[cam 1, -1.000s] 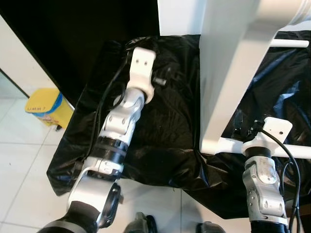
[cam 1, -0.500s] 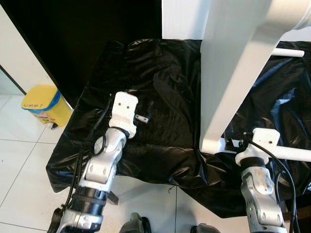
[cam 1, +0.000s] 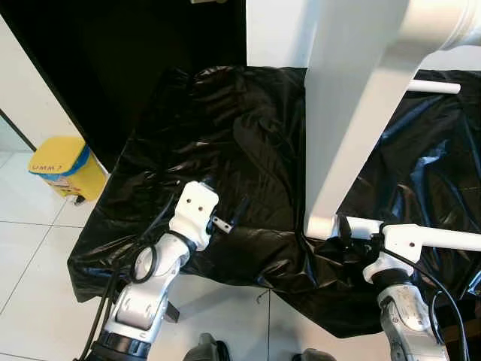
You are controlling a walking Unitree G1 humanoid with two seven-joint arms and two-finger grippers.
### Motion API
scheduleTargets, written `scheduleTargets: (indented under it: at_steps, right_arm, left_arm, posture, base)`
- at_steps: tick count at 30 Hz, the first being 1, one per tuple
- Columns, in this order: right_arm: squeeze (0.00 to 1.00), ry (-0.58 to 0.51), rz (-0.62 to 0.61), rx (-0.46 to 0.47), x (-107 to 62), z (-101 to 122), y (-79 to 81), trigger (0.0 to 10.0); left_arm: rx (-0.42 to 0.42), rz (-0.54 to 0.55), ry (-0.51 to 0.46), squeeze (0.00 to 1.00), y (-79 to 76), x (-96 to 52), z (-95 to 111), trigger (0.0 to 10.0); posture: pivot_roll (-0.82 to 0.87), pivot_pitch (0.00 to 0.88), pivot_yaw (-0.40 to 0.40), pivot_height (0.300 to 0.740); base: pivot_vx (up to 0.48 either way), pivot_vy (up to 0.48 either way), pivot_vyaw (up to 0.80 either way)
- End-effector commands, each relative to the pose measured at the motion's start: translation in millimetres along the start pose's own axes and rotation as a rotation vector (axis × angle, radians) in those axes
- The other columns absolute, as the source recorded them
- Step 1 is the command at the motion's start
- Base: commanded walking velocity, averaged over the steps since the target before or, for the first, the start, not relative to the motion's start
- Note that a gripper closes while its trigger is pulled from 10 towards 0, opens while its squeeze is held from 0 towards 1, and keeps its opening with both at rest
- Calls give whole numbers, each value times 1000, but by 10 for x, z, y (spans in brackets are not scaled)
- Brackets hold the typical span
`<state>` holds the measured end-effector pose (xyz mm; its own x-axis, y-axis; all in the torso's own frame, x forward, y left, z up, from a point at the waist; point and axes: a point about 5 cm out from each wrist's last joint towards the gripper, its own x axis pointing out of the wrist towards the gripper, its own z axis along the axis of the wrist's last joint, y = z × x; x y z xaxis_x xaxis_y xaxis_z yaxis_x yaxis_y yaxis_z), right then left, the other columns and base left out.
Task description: Building children table
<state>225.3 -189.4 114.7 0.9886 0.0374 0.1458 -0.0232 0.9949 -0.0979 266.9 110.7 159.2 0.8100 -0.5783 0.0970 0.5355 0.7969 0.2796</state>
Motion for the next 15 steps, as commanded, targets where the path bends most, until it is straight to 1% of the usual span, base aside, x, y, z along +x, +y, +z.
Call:
scheduleTargets:
  at_steps: [1,4,5,6,7,11,14,15]
  right_arm:
    - [0,-5,31,14,22,-14,44,10000]
    - [0,-5,77,24,65,-21,116,10000]
    - [0,0,123,40,82,-27,195,10000]
    - [0,0,123,40,82,-27,195,10000]
    - [0,2,142,50,85,-29,229,10000]
    - [0,7,200,95,99,-28,370,10000]
    - [0,8,208,100,104,-29,391,10000]
    - [0,0,227,123,171,-25,491,10000]
  left_arm:
    - [-7,-37,-34,0,-20,-19,50,10000]
    - [-36,-69,-54,0,-52,-20,93,10000]
    - [-47,-104,-66,0,-92,-43,124,10000]
    - [-47,-104,-66,0,-92,-43,124,10000]
    - [-44,-119,-69,0,-107,-57,131,10000]
    - [-98,-121,-100,0,-103,-112,188,10000]
    - [-102,-123,-102,0,-104,-119,193,10000]
    - [-106,-137,-98,0,-130,-137,189,10000]
  posture:
    - [-105,62,32,740]
    - [-103,61,32,740]
    - [-97,61,32,740]
    - [-97,61,32,740]
    - [-97,61,32,740]
    - [-85,65,27,740]
    - [-85,65,27,740]
    - [-76,68,24,740]
  base:
    - [0,0,0]
    - [0,0,0]
    - [0,0,0]
    - [0,0,0]
    - [0,0,0]
    - [0,0,0]
    - [0,0,0]
    - [0,0,0]
